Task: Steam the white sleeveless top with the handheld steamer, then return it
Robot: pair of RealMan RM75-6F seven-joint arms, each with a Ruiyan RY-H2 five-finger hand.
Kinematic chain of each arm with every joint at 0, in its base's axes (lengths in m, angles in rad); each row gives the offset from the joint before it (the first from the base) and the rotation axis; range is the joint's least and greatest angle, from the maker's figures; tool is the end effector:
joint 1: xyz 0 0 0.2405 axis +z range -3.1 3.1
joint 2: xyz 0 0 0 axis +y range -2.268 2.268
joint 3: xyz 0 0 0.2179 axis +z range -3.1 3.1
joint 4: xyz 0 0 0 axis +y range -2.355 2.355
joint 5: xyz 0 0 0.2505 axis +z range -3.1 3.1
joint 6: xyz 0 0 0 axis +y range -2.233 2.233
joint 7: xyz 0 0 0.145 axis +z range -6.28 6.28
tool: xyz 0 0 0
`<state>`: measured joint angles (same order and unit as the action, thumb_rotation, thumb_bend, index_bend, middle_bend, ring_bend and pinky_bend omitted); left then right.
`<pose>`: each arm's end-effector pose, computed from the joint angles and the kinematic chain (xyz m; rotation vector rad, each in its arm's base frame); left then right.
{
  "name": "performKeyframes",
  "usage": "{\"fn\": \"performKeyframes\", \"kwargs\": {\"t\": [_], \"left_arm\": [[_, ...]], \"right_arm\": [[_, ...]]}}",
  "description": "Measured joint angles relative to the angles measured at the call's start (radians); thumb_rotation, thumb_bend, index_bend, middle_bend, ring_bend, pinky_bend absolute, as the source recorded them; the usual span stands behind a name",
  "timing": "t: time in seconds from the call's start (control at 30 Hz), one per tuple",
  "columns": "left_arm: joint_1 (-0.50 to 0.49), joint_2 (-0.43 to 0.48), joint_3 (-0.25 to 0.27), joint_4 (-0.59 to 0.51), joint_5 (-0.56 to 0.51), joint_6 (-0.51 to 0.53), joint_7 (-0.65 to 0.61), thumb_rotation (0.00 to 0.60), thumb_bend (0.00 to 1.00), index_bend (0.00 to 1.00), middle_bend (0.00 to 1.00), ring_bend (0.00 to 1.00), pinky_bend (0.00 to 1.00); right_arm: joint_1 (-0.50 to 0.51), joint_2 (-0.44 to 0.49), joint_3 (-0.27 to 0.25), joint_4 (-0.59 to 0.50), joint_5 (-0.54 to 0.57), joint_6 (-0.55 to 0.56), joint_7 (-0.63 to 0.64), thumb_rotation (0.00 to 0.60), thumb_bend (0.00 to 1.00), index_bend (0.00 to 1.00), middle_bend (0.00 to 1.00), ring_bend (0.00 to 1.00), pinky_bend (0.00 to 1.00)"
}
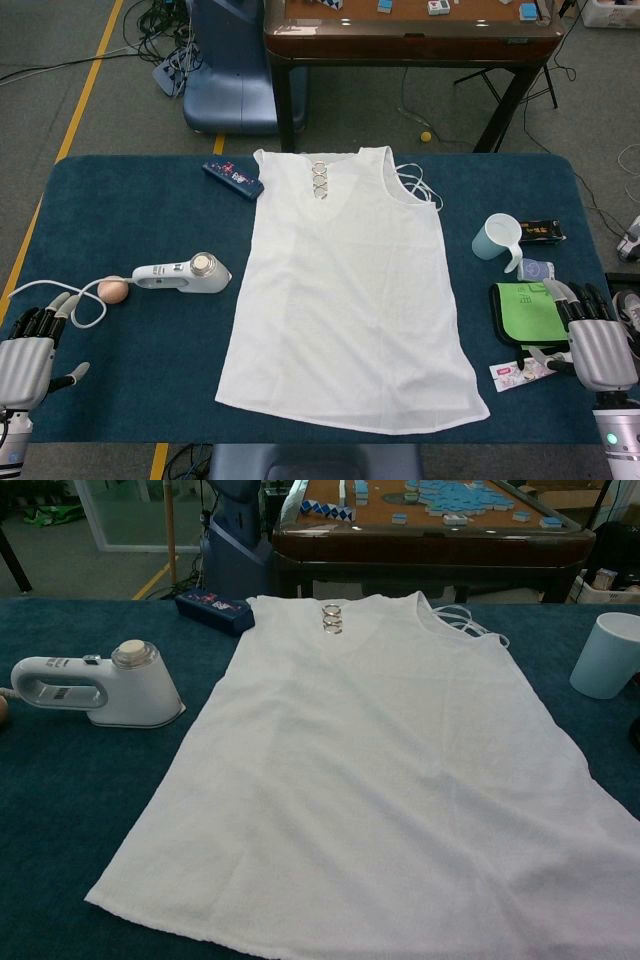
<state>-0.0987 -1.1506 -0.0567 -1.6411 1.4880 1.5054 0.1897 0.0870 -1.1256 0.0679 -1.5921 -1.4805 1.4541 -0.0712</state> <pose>-0.2787 0.1871 0.0971 -1.4101 -0.7842 -0.8298 -0.2988 -0.1879 0.1053 1.4013 -0.8564 0.8301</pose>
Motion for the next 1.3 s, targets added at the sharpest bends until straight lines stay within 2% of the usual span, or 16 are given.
{"fn": "performKeyframes", "kwargs": {"t": [0.37,0.63,1.0,1.3], "left_arm": [[-0.001,0.005,-0.001,0.0,0.007,0.004,-0.023,0.6,0.11,0.09,0.1,0.16,0.1],[-0.046,0.027,-0.029,-0.021,0.026,-0.019,-0.022,0.6,0.11,0.11,0.11,0.16,0.1],[-0.199,0.013,-0.102,-0.027,-0.007,-0.184,-0.014,0.6,0.11,0.12,0.14,0.19,0.1],[-0.32,-0.067,-0.151,0.007,-0.141,-0.326,0.112,0.6,0.11,0.12,0.14,0.19,0.1]], "right_arm": [[0.0,0.02,0.012,-0.013,-0.022,0.035,-0.003,0.6,0.1,0.0,0.16,0.1,0.0],[0.009,0.072,0.054,-0.06,-0.029,0.075,-0.047,0.6,0.1,0.0,0.16,0.1,0.0],[0.021,0.192,0.13,-0.206,0.051,0.099,-0.151,0.6,0.1,0.0,0.16,0.1,0.0],[0.008,0.205,0.119,-0.221,0.07,0.1,-0.145,0.6,0.1,0.0,0.16,0.1,0.0]]}}
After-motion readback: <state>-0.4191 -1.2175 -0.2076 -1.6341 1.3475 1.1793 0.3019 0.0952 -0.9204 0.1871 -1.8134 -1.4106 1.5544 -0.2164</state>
